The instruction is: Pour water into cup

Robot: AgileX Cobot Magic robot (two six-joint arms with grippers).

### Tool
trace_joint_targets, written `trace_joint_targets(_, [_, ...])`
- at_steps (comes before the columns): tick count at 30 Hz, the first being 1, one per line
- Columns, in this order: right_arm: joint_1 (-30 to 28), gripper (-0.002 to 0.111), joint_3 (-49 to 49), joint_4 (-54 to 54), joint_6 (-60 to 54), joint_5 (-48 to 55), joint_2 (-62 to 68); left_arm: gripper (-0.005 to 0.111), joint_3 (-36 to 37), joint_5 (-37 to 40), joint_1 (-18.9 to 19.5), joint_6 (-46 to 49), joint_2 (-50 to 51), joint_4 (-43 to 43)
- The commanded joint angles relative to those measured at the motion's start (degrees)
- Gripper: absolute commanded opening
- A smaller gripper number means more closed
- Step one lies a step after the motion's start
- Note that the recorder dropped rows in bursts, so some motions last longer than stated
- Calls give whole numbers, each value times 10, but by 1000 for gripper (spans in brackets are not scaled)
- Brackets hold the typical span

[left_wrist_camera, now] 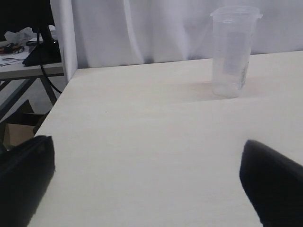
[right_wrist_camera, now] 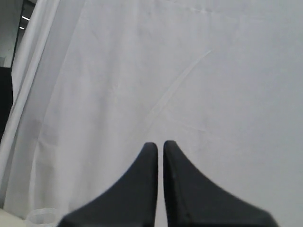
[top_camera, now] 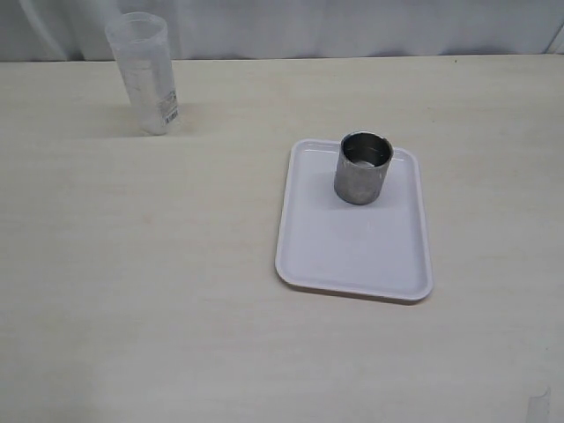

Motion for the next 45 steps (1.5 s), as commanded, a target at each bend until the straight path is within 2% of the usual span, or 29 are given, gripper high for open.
trace_joint_targets(1, [2,4,54,195,-179,2,-50,102,1,-4,-1,0,-2,-4])
trace_joint_targets(4, [2,4,104,352,-318,20,-106,102,1,-5,-1,0,-2,-4])
trace_joint_targets(6, [2,4,131,434,-398,70,-152,102,1,-5,-1,0,-2,-4])
trace_joint_targets(11, [2,4,199,538,-552,204,-247,102,1,-5,-1,0,-2,-4])
trace_joint_targets(22, [2,4,349,537,-492,247,-331,102,1,-5,-1,0,-2,-4])
trace_joint_targets(34, [2,4,350,528,-479,431,-331,102,1,-5,-1,0,-2,-4])
trace_joint_targets(45, [2,4,350,522,-485,434,-331,102,1,-3,-1,0,-2,-4])
